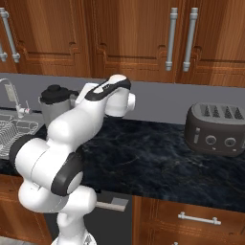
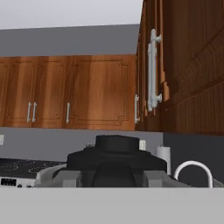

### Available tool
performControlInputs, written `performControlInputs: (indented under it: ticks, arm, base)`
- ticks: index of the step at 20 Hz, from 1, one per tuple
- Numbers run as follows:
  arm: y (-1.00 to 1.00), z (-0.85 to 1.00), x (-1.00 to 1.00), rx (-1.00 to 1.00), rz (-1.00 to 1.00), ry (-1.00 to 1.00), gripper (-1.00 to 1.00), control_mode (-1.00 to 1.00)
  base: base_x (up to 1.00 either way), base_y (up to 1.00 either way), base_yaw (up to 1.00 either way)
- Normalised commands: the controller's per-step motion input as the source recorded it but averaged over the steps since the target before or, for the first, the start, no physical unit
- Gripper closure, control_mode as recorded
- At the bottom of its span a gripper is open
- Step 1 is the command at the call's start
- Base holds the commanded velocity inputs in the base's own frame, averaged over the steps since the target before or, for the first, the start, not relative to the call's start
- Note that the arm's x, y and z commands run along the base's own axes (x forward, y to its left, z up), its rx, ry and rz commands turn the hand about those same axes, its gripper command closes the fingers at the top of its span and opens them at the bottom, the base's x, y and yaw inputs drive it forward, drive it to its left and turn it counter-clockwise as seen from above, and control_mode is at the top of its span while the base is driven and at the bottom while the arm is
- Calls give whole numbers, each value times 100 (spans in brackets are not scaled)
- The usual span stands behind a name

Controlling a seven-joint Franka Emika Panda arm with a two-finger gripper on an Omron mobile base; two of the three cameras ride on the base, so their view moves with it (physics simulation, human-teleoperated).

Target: Open the blender lid, put the kiwi in the blender, close the lid, and start the blender.

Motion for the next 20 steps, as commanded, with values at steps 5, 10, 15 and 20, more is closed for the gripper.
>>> performControlInputs:
  ticks: [5,10,15,20]
  arm:
    - [0,0,0,0,0,0,-100,-100]
    - [0,16,-6,0,0,-1,-100,-100]
    - [0,25,-39,0,0,0,-100,-100]
    - [0,-2,-47,0,0,0,-100,-100]
  base:
    - [0,0,0]
    - [0,0,0]
    - [0,0,0]
    - [0,0,0]
